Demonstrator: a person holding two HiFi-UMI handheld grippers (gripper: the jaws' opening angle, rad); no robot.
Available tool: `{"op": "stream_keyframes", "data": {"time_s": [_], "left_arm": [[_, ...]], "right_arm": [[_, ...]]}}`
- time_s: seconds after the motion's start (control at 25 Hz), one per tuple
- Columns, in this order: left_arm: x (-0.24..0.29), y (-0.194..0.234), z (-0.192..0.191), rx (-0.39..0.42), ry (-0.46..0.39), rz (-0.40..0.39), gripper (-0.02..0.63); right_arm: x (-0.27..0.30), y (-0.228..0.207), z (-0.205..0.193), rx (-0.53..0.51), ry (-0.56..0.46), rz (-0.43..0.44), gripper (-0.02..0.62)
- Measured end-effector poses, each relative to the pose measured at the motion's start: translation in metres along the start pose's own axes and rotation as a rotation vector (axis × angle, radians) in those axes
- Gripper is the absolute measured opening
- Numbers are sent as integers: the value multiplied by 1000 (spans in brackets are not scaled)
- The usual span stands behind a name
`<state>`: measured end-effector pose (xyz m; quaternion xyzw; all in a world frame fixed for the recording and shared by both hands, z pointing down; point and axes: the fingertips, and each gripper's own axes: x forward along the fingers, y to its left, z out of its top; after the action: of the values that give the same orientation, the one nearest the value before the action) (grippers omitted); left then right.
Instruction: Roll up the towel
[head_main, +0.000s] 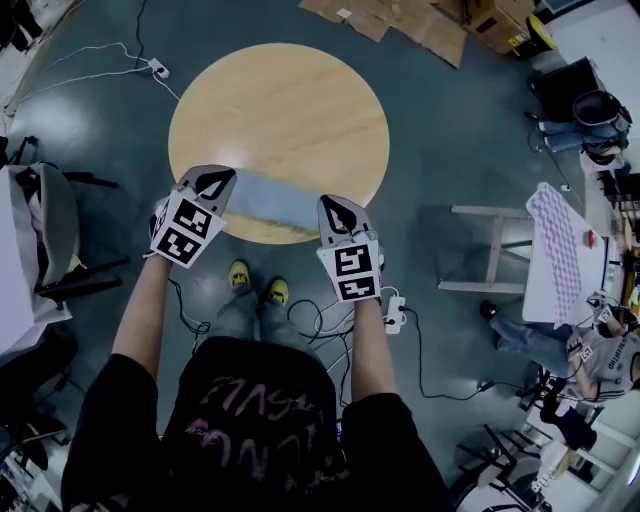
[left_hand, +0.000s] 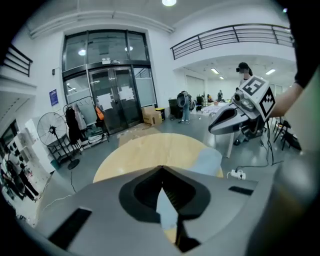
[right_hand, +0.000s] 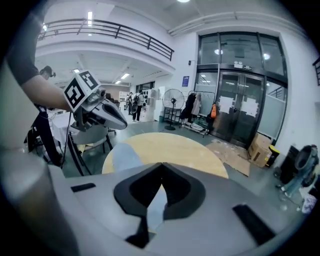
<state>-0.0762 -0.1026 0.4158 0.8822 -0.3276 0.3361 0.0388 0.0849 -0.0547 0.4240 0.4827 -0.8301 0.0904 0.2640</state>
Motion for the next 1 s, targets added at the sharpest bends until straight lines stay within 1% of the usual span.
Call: {"op": "stream_keyframes", "data": {"time_s": [0.12, 0.28, 0.56, 0.76, 1.0], "left_arm": [[-15, 1, 8, -58, -53, 39, 11], [-31, 2, 18, -95, -114, 84, 11], [-57, -2, 33, -123, -184, 151, 11], [-73, -11, 46, -145, -237, 171, 11], [-90, -16, 60, -138, -285, 199, 11]], "right_arm": [[-12, -3, 3, 50, -28, -27, 5], [-27, -8, 7, 91, -46, -68, 5], [-56, -15, 15, 163, -100, -123, 5], [-78, -16, 17, 183, -131, -146, 5], [-98, -27, 29, 177, -173, -177, 5]]}}
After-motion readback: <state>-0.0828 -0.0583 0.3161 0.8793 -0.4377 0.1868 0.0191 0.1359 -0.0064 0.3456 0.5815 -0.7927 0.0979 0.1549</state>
